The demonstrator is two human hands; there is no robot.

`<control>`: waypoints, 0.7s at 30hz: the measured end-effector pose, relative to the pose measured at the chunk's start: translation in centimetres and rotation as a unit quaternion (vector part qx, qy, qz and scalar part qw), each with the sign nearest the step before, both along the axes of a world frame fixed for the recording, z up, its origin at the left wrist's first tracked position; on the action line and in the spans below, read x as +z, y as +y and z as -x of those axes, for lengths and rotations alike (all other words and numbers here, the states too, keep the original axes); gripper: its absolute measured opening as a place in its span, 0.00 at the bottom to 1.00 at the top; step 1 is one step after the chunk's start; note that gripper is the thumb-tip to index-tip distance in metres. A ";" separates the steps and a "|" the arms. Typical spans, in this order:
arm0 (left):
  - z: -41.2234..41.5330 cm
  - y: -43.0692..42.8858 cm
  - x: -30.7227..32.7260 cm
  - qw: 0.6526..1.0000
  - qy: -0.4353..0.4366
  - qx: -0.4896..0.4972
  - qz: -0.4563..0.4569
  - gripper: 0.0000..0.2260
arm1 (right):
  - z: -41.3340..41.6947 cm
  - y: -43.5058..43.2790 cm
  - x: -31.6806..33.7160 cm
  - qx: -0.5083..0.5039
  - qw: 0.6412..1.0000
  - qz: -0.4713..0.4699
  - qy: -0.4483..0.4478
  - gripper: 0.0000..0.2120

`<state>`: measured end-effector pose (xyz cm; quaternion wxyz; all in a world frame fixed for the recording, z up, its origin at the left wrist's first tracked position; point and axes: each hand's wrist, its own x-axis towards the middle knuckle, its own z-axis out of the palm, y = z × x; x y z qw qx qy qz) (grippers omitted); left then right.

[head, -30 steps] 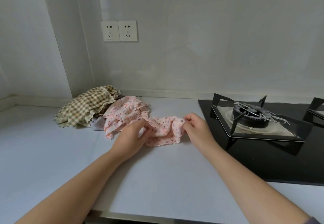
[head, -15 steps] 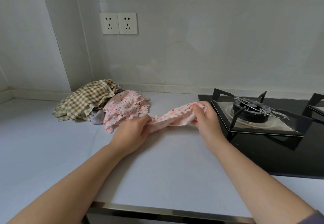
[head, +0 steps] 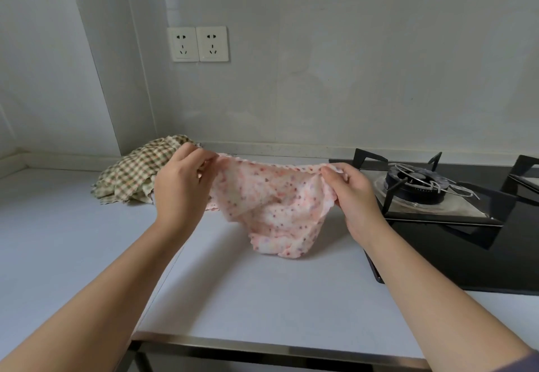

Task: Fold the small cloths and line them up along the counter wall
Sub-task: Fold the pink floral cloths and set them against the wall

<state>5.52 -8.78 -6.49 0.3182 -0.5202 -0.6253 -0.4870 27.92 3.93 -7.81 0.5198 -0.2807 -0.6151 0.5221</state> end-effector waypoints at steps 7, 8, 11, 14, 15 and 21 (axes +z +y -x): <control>-2.2 0.2 0.9 0.981 -0.166 -0.102 0.013 0.05 | -0.8 -0.1 0.7 -0.045 0.998 -0.040 0.010 0.09; -2.5 0.3 1.0 0.973 -0.192 -0.131 0.001 0.05 | -0.8 -0.3 0.9 -0.037 0.998 -0.035 0.021 0.09; -2.4 0.4 0.9 0.985 -0.135 -0.108 -0.022 0.10 | -0.6 -0.2 0.8 -0.023 0.996 -0.050 0.071 0.10; -2.4 0.3 0.4 0.997 -0.031 -0.073 -0.006 0.18 | -0.8 -0.2 0.6 -0.037 0.990 -0.127 0.043 0.13; -2.3 0.4 0.3 0.997 0.003 -0.081 0.003 0.21 | -0.8 -0.3 0.5 -0.047 0.986 -0.157 0.021 0.15; -2.6 0.3 -0.1 0.990 0.137 -0.021 0.022 0.30 | -0.3 -1.1 0.2 -0.119 0.940 -0.319 -0.004 0.26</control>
